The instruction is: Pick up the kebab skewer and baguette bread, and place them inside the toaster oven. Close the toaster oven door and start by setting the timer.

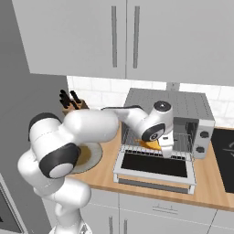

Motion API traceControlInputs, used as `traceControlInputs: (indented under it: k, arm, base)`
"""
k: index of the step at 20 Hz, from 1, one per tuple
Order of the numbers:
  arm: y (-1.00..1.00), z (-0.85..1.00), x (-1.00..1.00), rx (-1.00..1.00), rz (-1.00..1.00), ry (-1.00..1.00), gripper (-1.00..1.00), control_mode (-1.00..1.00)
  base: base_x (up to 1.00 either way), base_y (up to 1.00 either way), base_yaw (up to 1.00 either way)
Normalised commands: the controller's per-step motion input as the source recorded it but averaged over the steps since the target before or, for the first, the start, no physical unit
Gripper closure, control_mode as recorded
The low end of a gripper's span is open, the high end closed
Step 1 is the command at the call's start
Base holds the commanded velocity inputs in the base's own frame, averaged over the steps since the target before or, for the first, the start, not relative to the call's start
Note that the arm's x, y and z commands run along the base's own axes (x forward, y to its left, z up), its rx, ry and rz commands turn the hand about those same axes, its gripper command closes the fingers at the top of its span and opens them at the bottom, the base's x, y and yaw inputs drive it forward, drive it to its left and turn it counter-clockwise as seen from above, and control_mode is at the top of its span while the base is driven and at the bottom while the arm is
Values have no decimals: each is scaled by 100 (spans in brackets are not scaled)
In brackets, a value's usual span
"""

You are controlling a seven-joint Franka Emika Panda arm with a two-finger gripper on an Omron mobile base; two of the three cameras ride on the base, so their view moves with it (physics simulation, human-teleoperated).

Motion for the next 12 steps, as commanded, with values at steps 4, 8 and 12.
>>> traceControlInputs:
  k: [4,8,12]
  arm:
    - [-28,37,-54,0,12,-7,-100,-100]
    - [20,13,-29,-1,34,-3,-100,-100]
    - [31,2,-27,-2,52,-1,-100,-100]
  base:
    - [0,0,0]
    - [0,0,0]
    - [0,0,0]
